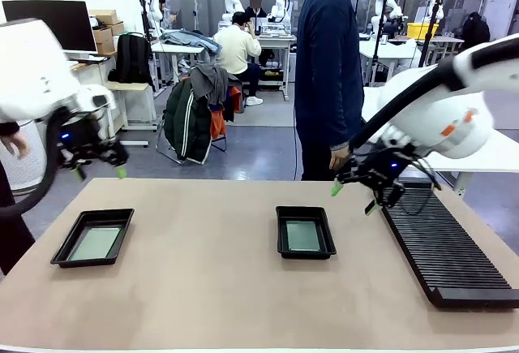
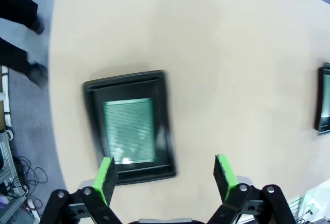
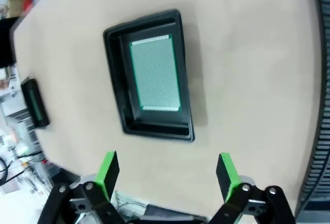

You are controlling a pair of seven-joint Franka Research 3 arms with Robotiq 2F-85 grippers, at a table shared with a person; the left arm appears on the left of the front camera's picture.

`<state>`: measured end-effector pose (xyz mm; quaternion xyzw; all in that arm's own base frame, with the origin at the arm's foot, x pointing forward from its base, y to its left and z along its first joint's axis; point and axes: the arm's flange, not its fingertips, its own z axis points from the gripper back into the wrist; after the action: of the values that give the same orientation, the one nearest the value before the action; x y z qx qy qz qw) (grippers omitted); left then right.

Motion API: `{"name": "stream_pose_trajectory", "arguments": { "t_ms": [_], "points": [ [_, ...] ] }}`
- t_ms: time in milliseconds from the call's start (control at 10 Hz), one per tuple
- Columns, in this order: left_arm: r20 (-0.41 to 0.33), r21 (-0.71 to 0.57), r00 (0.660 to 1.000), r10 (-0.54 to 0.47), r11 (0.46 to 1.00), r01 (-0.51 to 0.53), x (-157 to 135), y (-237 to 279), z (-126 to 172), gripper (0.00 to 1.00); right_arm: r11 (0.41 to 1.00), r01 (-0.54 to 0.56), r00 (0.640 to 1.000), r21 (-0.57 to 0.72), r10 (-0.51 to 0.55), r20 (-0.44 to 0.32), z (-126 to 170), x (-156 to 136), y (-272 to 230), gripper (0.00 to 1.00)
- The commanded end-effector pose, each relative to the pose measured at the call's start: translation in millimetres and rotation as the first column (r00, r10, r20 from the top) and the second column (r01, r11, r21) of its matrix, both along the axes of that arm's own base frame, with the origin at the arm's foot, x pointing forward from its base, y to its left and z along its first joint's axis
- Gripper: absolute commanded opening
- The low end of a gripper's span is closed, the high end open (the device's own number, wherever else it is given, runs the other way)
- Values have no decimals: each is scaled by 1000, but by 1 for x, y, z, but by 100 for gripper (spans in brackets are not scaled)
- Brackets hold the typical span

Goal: Inspect and transfer BCBs to ESD trays.
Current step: Pick up the ESD tray and place it on the left side of the table.

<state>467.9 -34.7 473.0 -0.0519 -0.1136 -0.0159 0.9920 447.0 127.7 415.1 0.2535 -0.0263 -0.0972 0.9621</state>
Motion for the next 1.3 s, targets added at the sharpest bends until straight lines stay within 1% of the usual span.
{"name": "stream_pose_trajectory", "arguments": {
  "t_ms": [0,100,300,500,600,800,1000,1100,1200],
  "points": [
    [-22,-24,1000,5,1000,-6,11,-46,15,100,992,14,1000,124,-13,-11,2,-23,-51,100],
    [-34,-23,999,8,1000,-9,12,-74,16,100,986,26,999,166,-23,-23,3,-28,-72,100],
    [-20,-42,1000,-4,999,3,13,-147,12,100,978,38,999,207,-34,-21,2,-35,-116,100],
    [-52,-14,999,-16,1000,16,19,-203,1,100,975,35,999,218,-31,-22,-4,-36,-147,100],
    [-61,-2,998,-8,1000,8,21,-230,-8,100,971,28,999,238,-23,-23,-8,-34,-162,100],
    [-51,15,999,3,1000,-2,21,-283,-33,100,964,26,1000,266,-21,-21,-12,-31,-189,100],
    [-53,23,999,-10,1000,11,21,-321,-60,100,953,25,1000,304,-20,-18,-17,-33,-208,100],
    [-43,32,999,-15,999,16,22,-335,-72,100,945,36,999,326,-32,-19,-19,-33,-215,100],
    [-41,29,999,-22,999,23,26,-351,-85,100,963,45,999,265,-39,-26,-16,-37,-199,100]
  ]
}}
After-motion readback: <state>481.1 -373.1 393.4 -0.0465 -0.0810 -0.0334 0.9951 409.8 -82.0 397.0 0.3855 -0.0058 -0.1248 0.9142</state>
